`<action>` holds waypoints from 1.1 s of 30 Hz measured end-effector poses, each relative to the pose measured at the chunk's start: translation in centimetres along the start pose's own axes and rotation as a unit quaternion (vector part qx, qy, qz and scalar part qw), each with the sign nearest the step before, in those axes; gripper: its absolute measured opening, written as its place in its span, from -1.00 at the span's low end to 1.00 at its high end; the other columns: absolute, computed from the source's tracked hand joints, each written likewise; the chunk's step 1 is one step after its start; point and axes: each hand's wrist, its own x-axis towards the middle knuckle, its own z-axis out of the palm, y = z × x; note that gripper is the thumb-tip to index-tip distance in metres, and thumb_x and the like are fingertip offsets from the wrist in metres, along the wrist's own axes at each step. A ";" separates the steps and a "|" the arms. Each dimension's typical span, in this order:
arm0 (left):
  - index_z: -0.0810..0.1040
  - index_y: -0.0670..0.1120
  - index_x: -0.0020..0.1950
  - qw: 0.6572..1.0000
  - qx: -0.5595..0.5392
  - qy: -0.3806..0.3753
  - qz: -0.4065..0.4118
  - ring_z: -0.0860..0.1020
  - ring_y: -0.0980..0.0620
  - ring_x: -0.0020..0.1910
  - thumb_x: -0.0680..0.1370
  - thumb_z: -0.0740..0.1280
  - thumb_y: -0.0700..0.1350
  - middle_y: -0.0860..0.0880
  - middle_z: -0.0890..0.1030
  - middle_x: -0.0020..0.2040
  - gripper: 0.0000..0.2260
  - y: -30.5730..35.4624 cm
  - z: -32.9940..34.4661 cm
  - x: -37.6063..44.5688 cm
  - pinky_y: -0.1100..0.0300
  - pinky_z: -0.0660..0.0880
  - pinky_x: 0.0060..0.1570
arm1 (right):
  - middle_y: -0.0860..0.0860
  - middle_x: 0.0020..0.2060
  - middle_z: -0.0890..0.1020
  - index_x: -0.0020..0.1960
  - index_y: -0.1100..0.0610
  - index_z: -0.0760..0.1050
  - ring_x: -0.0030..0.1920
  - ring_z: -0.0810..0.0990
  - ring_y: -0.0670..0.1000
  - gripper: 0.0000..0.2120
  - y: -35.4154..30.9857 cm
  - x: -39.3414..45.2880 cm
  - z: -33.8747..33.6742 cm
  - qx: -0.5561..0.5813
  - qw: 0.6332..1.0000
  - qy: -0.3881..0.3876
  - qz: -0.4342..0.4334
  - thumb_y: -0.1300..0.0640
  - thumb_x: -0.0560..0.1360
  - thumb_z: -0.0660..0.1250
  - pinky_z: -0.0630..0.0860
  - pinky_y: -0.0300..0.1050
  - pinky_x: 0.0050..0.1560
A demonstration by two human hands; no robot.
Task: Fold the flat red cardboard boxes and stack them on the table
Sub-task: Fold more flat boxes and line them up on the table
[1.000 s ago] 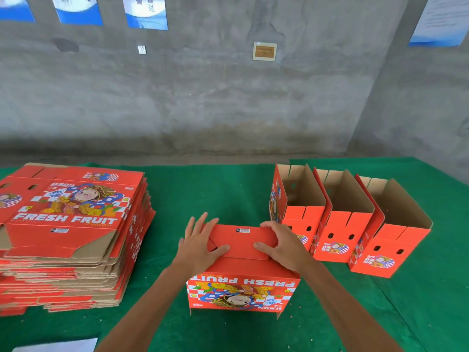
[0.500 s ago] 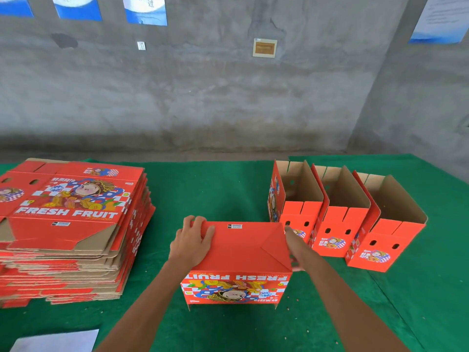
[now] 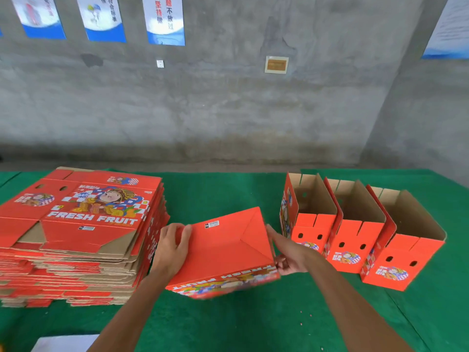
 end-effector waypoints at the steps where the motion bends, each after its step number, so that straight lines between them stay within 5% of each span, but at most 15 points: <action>1: 0.54 0.04 0.10 0.999 -0.031 0.023 0.000 0.50 -0.02 0.15 0.64 0.12 0.34 -0.05 0.54 0.15 -0.58 0.2 -0.6 0.0 0.05 0.38 0.22 | -0.04 -0.38 0.43 0.13 0.01 0.45 -0.43 0.34 -0.05 -0.29 -0.7 -0.2 0.1 -0.009 0.999 0.008 -0.050 -0.61 0.43 0.16 0.57 -0.15 -0.27; 4: 0.62 -0.13 -0.08 0.996 -0.078 0.032 0.010 0.59 -0.15 0.01 0.66 0.07 0.29 -0.11 0.64 -0.08 -0.44 1.4 -0.9 0.0 -0.13 0.49 0.13 | -0.05 -0.19 0.59 0.30 -0.32 0.39 -0.30 0.59 -0.02 -0.46 -2.5 -0.7 0.8 -0.084 0.973 0.045 -0.211 -0.52 0.42 0.33 0.68 -0.04 -0.16; 7: 0.72 0.13 0.01 0.972 -0.186 -0.104 -0.102 0.63 0.05 0.10 0.61 0.12 0.40 0.07 0.71 0.06 -0.51 5.0 0.9 -0.8 0.11 0.49 0.13 | 0.03 0.08 0.55 0.34 -0.37 0.35 0.00 0.64 0.09 -0.48 -2.4 -0.2 3.7 -0.281 0.890 0.098 -0.346 -0.42 0.45 0.40 0.59 -0.01 0.11; 10: 0.64 0.46 -0.02 0.923 -0.305 -0.169 -0.164 0.65 0.22 0.05 0.56 0.07 0.47 0.32 0.69 0.05 -0.64 7.7 4.4 -1.4 0.01 0.56 0.06 | 0.08 0.23 0.33 0.51 -0.26 0.27 0.27 0.48 0.22 -0.42 -0.2 1.5 7.1 -0.463 0.803 0.150 -0.346 -0.23 0.54 0.38 0.52 0.07 0.27; 12: 0.59 0.42 0.15 0.901 -0.345 -0.177 -0.195 0.66 0.21 0.06 0.65 -0.02 0.39 0.28 0.67 0.13 -0.61 8.3 6.5 -1.7 -0.05 0.60 0.01 | 0.13 0.31 0.24 0.56 -0.22 0.22 0.37 0.36 0.23 -0.41 1.9 2.5 8.1 -0.510 0.774 0.199 -0.318 -0.17 0.59 0.34 0.56 0.13 0.26; 16: 0.49 0.25 0.37 0.891 -0.347 -0.206 -0.209 0.59 0.03 0.26 0.68 -0.05 0.35 0.14 0.60 0.28 -0.55 8.1 10.3 -2.1 -0.24 0.53 0.27 | 0.20 0.45 0.13 0.58 -0.22 0.15 0.51 0.24 0.24 -0.38 5.9 4.1 7.3 -0.502 0.791 0.224 -0.270 -0.12 0.60 0.35 0.55 0.10 0.31; 20: 0.61 0.31 0.08 0.901 -0.313 -0.245 -0.173 0.68 0.08 0.09 0.72 -0.07 0.26 0.17 0.70 0.06 -0.57 8.5 13.8 -2.2 0.01 0.59 0.10 | 0.26 0.55 0.05 0.59 -0.23 0.12 0.57 0.23 0.24 -0.36 8.4 5.4 5.2 -0.485 0.815 0.225 -0.222 -0.15 0.61 0.35 0.55 0.10 0.35; 25: 0.48 -0.02 0.36 0.900 -0.294 -0.269 -0.177 0.54 -0.20 0.34 0.73 -0.03 0.19 -0.19 0.57 0.29 -0.55 8.9 18.3 -0.5 -0.21 0.45 0.40 | 0.22 0.56 0.04 0.58 -0.22 0.13 0.52 0.34 0.19 -0.34 9.0 7.6 2.1 -0.473 0.826 0.229 -0.203 -0.11 0.60 0.38 0.60 0.05 0.27; 29: 0.40 -0.02 0.41 0.902 -0.271 -0.272 -0.196 0.55 -0.05 0.31 0.71 0.00 0.25 -0.06 0.58 0.31 -0.54 9.8 21.6 2.6 -0.19 0.42 0.42 | 0.18 0.57 0.00 0.57 -0.21 0.15 0.44 0.43 0.19 -0.33 8.3 10.5 -0.5 -0.470 0.828 0.227 -0.202 -0.09 0.57 0.40 0.63 0.03 0.20; 33: 0.27 0.09 0.58 0.899 -0.268 -0.296 -0.180 0.39 0.00 0.51 0.72 -0.07 0.26 -0.01 0.45 0.51 -0.50 10.3 23.9 4.9 -0.15 0.26 0.56 | 0.21 0.59 -0.04 0.61 -0.23 0.09 0.45 0.42 0.19 -0.30 7.4 13.2 -2.7 -0.483 0.829 0.213 -0.187 -0.08 0.59 0.38 0.57 0.04 0.30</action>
